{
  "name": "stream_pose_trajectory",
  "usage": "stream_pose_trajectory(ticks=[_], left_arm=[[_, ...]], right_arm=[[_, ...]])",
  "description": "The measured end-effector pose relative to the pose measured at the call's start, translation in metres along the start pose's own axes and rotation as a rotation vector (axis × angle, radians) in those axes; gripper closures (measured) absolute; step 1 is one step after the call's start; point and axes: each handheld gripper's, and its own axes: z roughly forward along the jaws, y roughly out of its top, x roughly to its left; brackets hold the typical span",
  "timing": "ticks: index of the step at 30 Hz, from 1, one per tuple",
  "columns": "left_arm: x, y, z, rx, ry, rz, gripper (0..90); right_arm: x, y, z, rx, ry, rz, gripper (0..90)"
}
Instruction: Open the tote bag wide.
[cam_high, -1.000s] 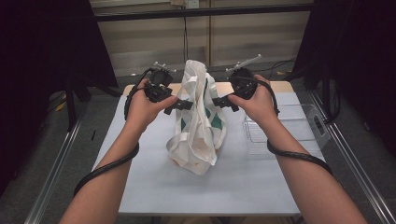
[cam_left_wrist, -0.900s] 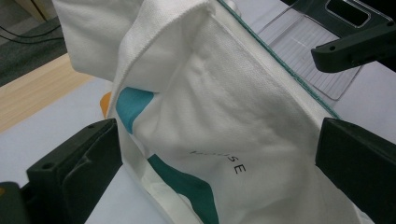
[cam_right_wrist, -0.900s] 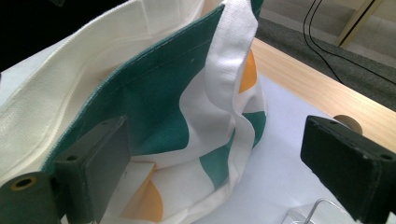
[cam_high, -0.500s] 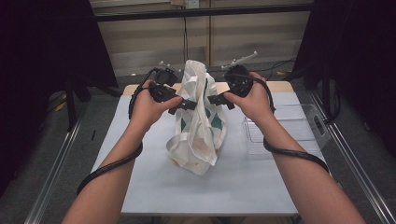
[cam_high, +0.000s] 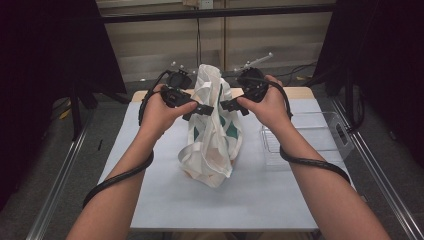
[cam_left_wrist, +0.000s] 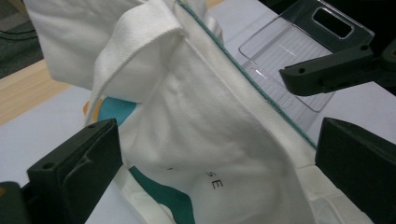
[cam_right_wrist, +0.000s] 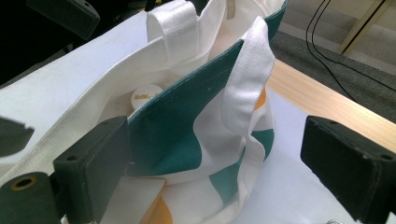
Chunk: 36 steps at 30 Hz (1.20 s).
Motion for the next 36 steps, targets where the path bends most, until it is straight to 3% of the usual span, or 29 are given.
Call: stream_pose_trajectory(ticks=[4,5,6,8,9,10,12,17,21,24,25,31,35,36], left_arm=[[-0.002,0.0,0.003,0.017,-0.006,-0.001,0.1],[-0.001,0.001,0.003,0.044,-0.005,0.03,0.1],[-0.004,0.0,0.006,0.014,-0.004,-0.012,0.2],[-0.004,-0.001,0.006,0.017,-0.001,-0.011,0.4],[-0.002,-0.001,0.005,0.038,0.0,0.015,1.5],[-0.003,-0.003,0.007,0.019,0.0,-0.016,1.9],[0.0,-0.003,0.006,0.051,0.0,0.025,3.1],[0.001,-0.005,0.007,0.052,-0.002,0.021,7.9],[0.002,-0.005,0.006,0.064,0.001,0.04,12.0],[0.0,-0.006,0.006,0.05,-0.007,0.02,17.8],[0.0,-0.005,0.005,0.063,-0.01,0.036,19.7],[-0.001,-0.004,0.003,0.069,-0.024,0.037,32.7],[-0.003,-0.005,0.003,0.056,-0.061,0.021,47.2],[-0.005,-0.006,0.004,0.044,-0.08,-0.003,51.8]], right_arm=[[0.001,0.002,-0.001,-0.005,0.005,-0.002,8.4],[0.002,0.002,0.0,-0.006,0.004,-0.003,8.4],[0.002,0.003,0.0,-0.004,-0.001,-0.003,8.4],[0.002,0.003,0.0,-0.006,0.002,0.0,8.4],[0.003,0.003,0.0,-0.008,0.008,0.001,8.4],[0.004,0.003,0.001,-0.005,0.01,-0.001,8.4],[0.005,0.003,0.002,-0.005,0.011,-0.002,8.4],[0.006,0.004,0.003,-0.008,0.013,0.0,8.4],[0.009,0.006,0.006,-0.009,0.024,-0.007,9.8],[0.011,0.006,0.01,-0.005,0.027,-0.012,12.6],[0.012,0.006,0.011,-0.004,0.026,-0.017,12.8],[0.014,0.007,0.015,0.002,0.04,0.0,21.3],[0.015,0.005,0.018,0.015,0.066,0.018,36.2],[0.016,0.004,0.019,0.021,0.076,0.021,39.8]])
